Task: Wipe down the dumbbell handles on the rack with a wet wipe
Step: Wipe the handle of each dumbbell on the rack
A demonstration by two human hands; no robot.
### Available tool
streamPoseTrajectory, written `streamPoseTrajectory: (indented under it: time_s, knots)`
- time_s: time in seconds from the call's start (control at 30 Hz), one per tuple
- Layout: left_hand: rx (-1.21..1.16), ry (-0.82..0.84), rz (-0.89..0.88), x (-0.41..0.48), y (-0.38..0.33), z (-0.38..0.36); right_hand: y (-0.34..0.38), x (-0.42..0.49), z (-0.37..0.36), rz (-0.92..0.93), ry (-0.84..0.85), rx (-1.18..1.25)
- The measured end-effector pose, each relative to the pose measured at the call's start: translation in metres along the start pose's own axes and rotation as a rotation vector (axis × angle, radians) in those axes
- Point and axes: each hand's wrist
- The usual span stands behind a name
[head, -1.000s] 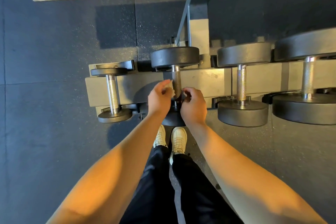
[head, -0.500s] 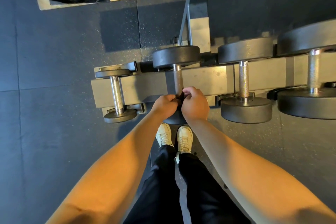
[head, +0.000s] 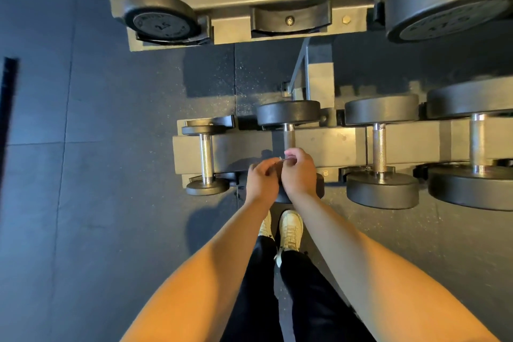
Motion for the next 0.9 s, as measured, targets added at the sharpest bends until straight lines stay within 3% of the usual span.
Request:
streamPoseTrajectory:
  time_s: [0.2,0.33,0.4,0.53,0.7,0.9]
  knots:
    - [-0.103,-0.056,-0.046,0.008,-0.021,-0.012,-0.007,0.019,0.011,0.031,0.134,0.125]
    - [-0.106,-0.081,-0.129,0.016,-0.03,-0.024,-0.008,0.045,0.012,0.072,-0.107,0.102]
    - [-0.085,-0.086,-0.162,0.02,-0.03,-0.032,0.0,0.057,0.01,0.087,-0.151,0.066]
    - [-0.102,-0.048,-0.081,0.024,-0.022,-0.046,0.007,0.069,0.001,0.073,-0.047,0.031]
    - [0.09,-0.167,-0.102,0.014,-0.016,-0.048,-0.019,0.075,-0.001,0.092,-0.004,-0.072]
    - [0.197,-0.164,-0.077,0.017,-0.008,-0.05,-0.035,0.068,0.011,0.098,0.02,-0.111]
Point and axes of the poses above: each hand's wrist, its own x-axis towards the middle knuckle, its own z-axis out of the back of the hand, y = z × x, and after that the axes turned 3 degrees about x, right-handed
